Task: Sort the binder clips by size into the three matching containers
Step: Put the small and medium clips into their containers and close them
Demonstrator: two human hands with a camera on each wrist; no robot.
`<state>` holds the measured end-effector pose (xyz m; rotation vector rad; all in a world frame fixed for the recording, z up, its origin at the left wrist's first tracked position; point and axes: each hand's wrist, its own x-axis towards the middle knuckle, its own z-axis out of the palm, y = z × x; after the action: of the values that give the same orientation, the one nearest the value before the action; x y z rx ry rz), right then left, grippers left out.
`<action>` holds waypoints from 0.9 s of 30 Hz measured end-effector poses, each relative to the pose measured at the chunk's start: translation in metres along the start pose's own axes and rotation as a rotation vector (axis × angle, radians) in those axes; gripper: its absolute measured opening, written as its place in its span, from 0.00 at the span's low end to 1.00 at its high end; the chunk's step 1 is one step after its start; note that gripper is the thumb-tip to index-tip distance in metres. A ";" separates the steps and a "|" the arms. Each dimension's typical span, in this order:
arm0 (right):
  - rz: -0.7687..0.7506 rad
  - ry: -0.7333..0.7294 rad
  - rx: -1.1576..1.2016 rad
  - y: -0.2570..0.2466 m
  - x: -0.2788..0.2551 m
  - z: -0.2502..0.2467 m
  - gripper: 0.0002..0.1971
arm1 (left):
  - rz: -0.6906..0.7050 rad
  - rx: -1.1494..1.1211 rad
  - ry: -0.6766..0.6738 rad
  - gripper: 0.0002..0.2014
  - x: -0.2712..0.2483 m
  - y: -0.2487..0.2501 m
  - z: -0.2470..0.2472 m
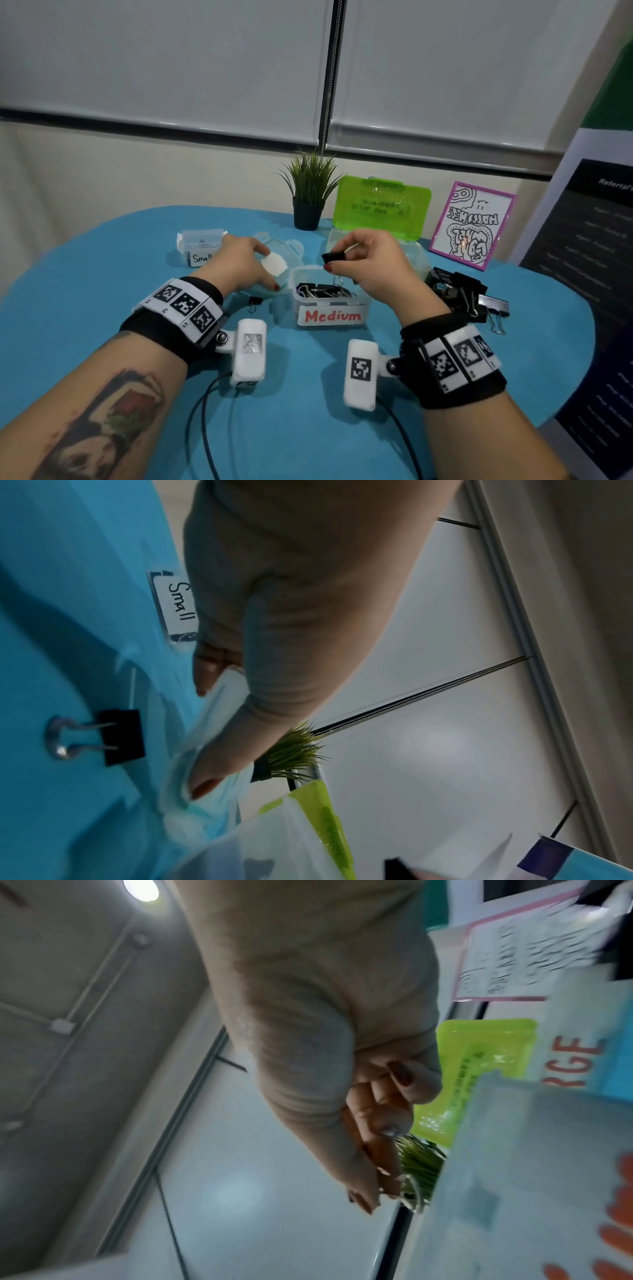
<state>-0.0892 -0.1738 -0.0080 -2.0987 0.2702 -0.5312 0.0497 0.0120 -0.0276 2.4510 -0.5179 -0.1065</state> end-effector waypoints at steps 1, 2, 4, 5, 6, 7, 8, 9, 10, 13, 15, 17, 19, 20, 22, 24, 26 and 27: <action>0.004 0.017 0.019 0.006 -0.001 0.001 0.10 | 0.003 -0.023 0.018 0.38 0.001 0.000 0.000; 0.000 0.037 0.038 0.010 -0.003 0.002 0.09 | 0.007 -0.047 0.033 0.38 0.000 0.000 -0.001; -0.002 0.084 0.055 0.015 -0.005 0.002 0.09 | 0.027 -0.098 0.064 0.38 -0.001 0.000 -0.002; -0.004 0.114 0.060 0.017 -0.005 0.001 0.10 | 0.039 -0.137 0.088 0.38 -0.002 0.001 -0.002; -0.005 0.151 0.075 0.020 -0.002 -0.001 0.10 | 0.052 -0.193 0.114 0.37 -0.003 0.002 -0.004; -0.004 0.191 0.093 0.022 0.000 -0.002 0.08 | 0.070 -0.276 0.140 0.36 -0.005 0.004 -0.005; -0.001 0.230 0.115 0.025 0.003 -0.003 0.07 | 0.085 -0.392 0.151 0.35 -0.008 0.006 -0.008; 0.002 0.264 0.135 0.027 0.004 -0.004 0.08 | 0.101 -0.533 0.150 0.33 -0.010 0.008 -0.010; 0.002 0.290 0.152 0.028 0.005 -0.006 0.13 | 0.117 -0.671 0.140 0.31 -0.013 0.011 -0.013; -0.063 0.274 0.200 0.027 0.000 -0.013 0.29 | 0.161 -1.051 -0.005 0.21 -0.027 0.027 -0.022; -0.136 0.172 0.283 0.024 -0.005 -0.018 0.40 | 0.174 -1.266 -0.188 0.16 -0.038 0.037 -0.025; -0.193 0.072 0.339 0.021 -0.009 -0.017 0.45 | 0.165 -1.410 -0.394 0.19 -0.044 0.041 -0.026; -0.244 0.040 0.413 0.018 -0.008 -0.013 0.39 | 0.156 -1.468 -0.567 0.29 -0.048 0.040 -0.023; -0.269 0.059 0.469 0.017 -0.006 -0.012 0.34 | 0.160 -1.465 -0.625 0.36 -0.048 0.039 -0.022; -0.310 0.141 0.536 0.015 -0.003 -0.011 0.22 | 0.173 -1.417 -0.669 0.44 -0.048 0.039 -0.019; -0.327 0.220 0.513 0.015 -0.003 -0.011 0.15 | 0.210 -1.266 -0.620 0.42 -0.048 0.040 -0.017; -0.320 0.242 0.515 0.015 -0.003 -0.011 0.15 | 0.259 -1.004 -0.474 0.34 -0.049 0.044 -0.015; -0.310 0.249 0.522 0.014 -0.004 -0.011 0.16 | 0.272 -0.868 -0.375 0.31 -0.050 0.044 -0.014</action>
<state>-0.0978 -0.1887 -0.0156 -1.5694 -0.0568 -0.9403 -0.0084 0.0068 0.0076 1.5004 -0.7630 -0.5578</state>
